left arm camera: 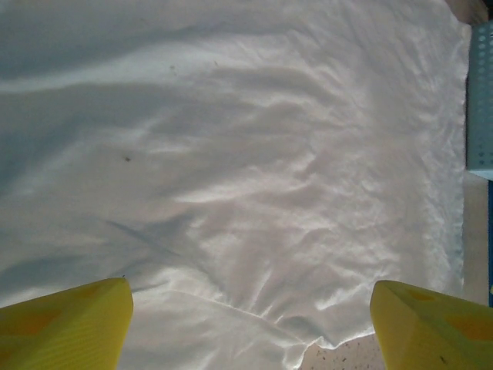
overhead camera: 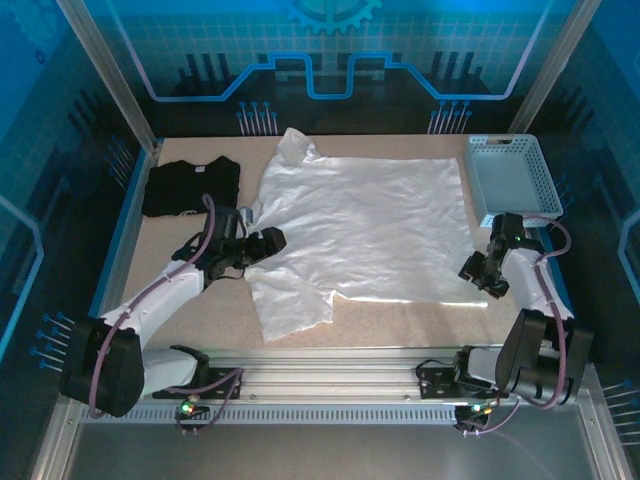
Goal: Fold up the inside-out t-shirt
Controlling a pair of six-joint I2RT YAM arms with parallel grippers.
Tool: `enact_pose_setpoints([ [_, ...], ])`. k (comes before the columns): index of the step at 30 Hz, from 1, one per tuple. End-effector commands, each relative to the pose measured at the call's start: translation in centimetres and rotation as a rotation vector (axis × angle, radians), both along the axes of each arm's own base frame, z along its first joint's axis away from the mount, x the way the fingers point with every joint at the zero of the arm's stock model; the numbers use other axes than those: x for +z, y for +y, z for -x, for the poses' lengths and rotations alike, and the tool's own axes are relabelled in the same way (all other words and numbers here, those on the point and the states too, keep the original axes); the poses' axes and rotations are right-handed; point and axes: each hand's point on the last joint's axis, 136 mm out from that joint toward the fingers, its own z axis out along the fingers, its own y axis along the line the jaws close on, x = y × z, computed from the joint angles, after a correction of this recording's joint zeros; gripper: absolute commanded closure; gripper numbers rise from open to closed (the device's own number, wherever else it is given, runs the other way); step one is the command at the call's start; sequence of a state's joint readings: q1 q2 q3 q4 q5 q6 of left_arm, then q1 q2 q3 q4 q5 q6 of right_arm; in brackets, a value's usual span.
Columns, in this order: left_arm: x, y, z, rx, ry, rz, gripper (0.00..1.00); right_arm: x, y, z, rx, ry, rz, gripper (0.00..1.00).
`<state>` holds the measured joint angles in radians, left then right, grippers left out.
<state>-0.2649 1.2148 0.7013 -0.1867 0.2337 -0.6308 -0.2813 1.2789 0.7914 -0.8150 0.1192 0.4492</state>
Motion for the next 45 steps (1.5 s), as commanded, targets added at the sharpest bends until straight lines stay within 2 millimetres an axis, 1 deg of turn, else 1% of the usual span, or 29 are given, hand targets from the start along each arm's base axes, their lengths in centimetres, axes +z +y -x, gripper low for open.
enact_pose_setpoints([
  [1,0.4,-0.7,0.4,-0.022,-0.020,0.049,0.18,-1.3,-0.6,2.2,-0.102,0.112,0.002,0.45],
  [5,0.9,-1.2,0.2,-0.040,-0.039,0.065,0.18,-3.3,-0.8,2.9,-0.121,0.161,-0.011,0.48],
  [7,1.1,-1.4,0.3,-0.053,-0.047,0.060,0.18,-3.6,-0.9,2.5,-0.116,0.160,-0.019,0.52],
  [11,1.4,-1.6,0.5,-0.066,-0.056,0.055,0.17,-4.3,-0.9,2.7,-0.122,0.182,-0.046,0.59],
  [15,1.6,-1.5,0.6,-0.066,-0.062,0.053,0.17,-4.8,-0.8,2.6,-0.120,0.189,-0.074,0.61],
  [17,1.7,-1.5,0.7,-0.069,-0.062,0.053,0.17,-5.0,-0.7,2.6,-0.120,0.191,-0.090,0.63],
  [21,1.7,-1.4,1.2,-0.071,-0.052,0.049,0.17,-5.4,-0.6,2.6,-0.121,0.198,-0.111,0.71],
  [24,1.2,-1.1,1.9,-0.056,-0.017,0.035,0.17,-5.6,-0.5,2.5,-0.115,0.202,-0.123,0.80],
  [26,0.5,-0.7,2.9,-0.054,0.020,-0.003,0.17,-5.7,-0.4,2.4,-0.108,0.201,-0.132,0.86],
  [28,-0.4,-0.2,4.0,-0.046,0.056,-0.039,0.17,-5.7,-0.3,2.2,-0.103,0.193,-0.138,0.89],
  [31,-2.2,1.0,6.4,-0.015,0.126,-0.074,0.18,-5.2,-0.2,1.8,-0.089,0.158,-0.137,0.92],
  [35,-4.7,2.0,9.9,0.003,0.230,-0.120,0.25,-4.5,0.2,1.0,-0.068,0.088,-0.149,0.95],
  [38,-6.1,1.9,11.8,-0.004,0.299,-0.167,0.34,-3.9,0.6,0.3,-0.043,0.026,-0.164,0.98],
  [41,-7.0,1.9,13.4,-0.032,0.363,-0.263,0.39,-3.2,0.8,-0.1,-0.031,-0.027,-0.166,0.99],
  [45,-8.6,1.9,16.3,-0.063,0.449,-0.349,0.45,-2.9,1.0,-0.2,-0.027,-0.049,-0.167,0.99],
])
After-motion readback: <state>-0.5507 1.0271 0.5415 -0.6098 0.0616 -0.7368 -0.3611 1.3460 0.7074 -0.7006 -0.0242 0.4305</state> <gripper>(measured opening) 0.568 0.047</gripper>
